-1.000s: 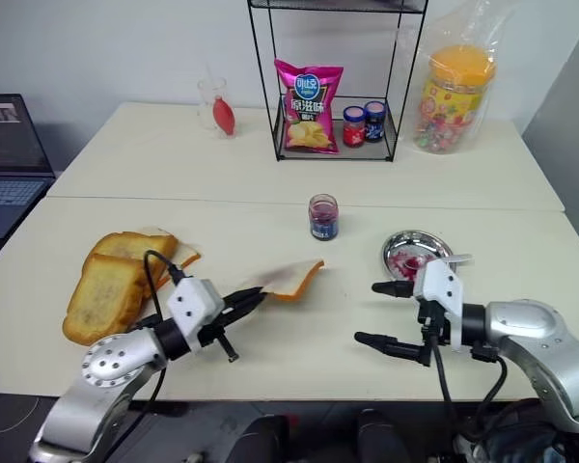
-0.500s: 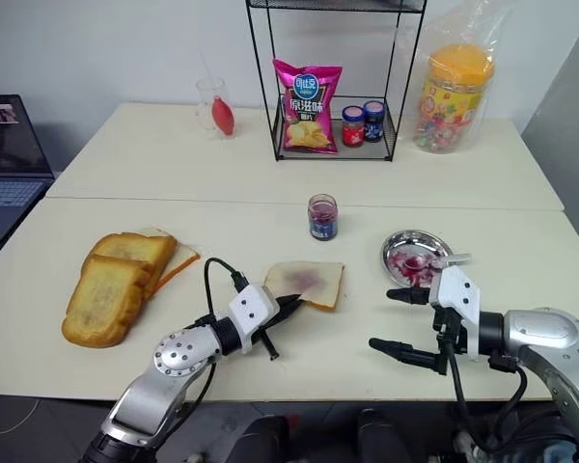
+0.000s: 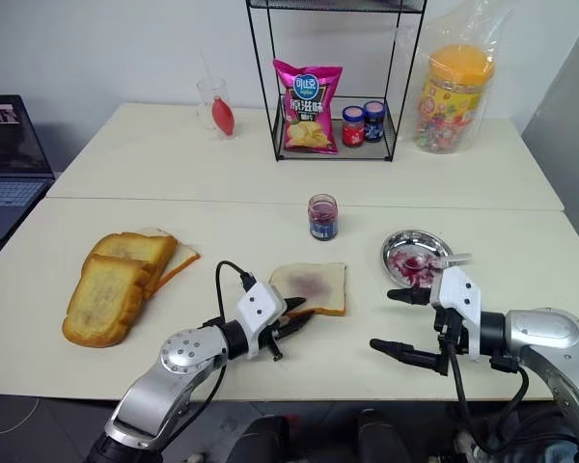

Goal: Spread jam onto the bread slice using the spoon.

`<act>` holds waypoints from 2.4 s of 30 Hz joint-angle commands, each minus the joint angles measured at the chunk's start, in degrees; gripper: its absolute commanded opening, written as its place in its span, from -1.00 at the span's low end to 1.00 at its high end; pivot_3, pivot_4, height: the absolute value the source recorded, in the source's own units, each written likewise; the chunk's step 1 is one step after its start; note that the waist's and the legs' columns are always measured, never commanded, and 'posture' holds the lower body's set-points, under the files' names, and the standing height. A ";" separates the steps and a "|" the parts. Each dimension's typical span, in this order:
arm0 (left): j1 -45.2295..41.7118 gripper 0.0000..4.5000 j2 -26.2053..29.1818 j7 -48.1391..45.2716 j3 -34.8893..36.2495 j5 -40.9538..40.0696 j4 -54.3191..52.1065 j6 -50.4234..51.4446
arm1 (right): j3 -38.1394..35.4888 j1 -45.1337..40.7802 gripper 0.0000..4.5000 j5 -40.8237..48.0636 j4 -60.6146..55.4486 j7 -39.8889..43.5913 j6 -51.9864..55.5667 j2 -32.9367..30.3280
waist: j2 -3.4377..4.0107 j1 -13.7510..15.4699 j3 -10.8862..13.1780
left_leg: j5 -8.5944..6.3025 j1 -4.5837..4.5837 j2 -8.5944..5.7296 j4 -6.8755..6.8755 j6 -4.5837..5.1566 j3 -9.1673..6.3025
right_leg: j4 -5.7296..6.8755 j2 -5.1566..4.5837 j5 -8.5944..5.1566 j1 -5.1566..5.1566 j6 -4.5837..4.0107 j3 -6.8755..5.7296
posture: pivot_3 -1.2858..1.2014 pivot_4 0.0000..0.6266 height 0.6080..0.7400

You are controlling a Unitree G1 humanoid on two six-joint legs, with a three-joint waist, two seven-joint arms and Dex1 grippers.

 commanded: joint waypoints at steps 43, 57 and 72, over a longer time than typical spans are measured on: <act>-17.48 0.99 19.38 -24.26 10.28 -24.49 -9.55 -0.13 | -24.45 -19.45 1.00 7.77 38.86 -39.40 3.09 29.23 | 0.35 -0.69 -0.01 | 0.02 0.10 0.16 0.09 0.02 0.22 | 0.10 0.27 0.19 -0.01 -0.14 0.31 | 0.03 -0.52 1.00; -16.94 0.99 19.07 -23.00 9.00 -23.86 -9.73 0.64 | -24.89 -24.45 1.00 14.05 44.65 -38.99 7.05 31.50 | 0.40 -0.77 0.02 | 0.02 0.09 0.17 0.09 0.03 0.20 | 0.11 0.28 0.19 -0.02 -0.14 0.30 | 0.03 -0.52 1.00; -16.76 1.00 18.99 -22.85 9.12 -23.22 -9.51 0.39 | -25.94 -23.02 -0.30 16.91 42.54 -40.45 7.63 32.62 | 0.40 -0.78 0.02 | 0.02 0.07 0.17 0.09 0.03 0.20 | 0.10 0.28 0.19 -0.03 -0.14 0.29 | 0.03 -0.52 1.00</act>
